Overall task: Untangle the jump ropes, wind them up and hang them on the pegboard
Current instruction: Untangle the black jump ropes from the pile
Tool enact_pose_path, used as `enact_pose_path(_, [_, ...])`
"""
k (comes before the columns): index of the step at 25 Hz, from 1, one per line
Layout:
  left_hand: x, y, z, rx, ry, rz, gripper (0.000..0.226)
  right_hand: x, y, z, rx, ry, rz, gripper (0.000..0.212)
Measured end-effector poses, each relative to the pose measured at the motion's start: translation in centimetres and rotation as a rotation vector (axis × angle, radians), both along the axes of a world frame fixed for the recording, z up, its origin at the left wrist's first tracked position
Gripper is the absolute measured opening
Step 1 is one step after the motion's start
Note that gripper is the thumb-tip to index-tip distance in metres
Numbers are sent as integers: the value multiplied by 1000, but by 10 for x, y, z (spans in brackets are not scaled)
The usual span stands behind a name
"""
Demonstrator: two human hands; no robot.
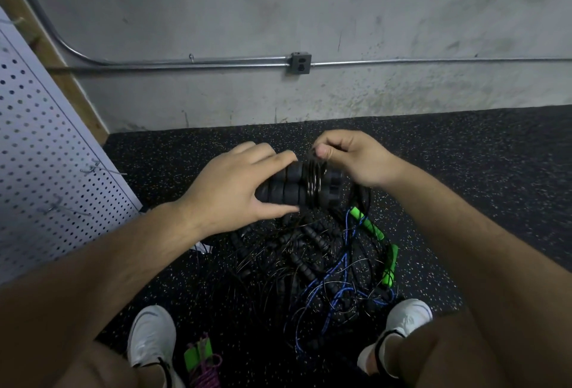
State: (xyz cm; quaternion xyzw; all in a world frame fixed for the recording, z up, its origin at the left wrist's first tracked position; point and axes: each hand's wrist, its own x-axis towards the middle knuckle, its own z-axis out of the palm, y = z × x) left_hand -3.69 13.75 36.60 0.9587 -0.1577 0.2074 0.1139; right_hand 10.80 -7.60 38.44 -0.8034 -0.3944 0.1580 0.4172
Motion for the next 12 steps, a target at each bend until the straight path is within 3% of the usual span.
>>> enact_pose_path(3, [-1,0,9,-53,-32,122,69,-18,16,-18,-23,216,-53,17])
enact_pose_path(5, [3,7,14,-11,-51,208,70,-35,32,-36,-134,176,-39,25])
enact_pose_path(7, [8,17,13,87,-90,253,71,-53,46,-53,-103,222,-18,35])
enact_pose_path(12, [18,35,-1,224,-70,348,71,-81,59,-50,-139,237,-35,35])
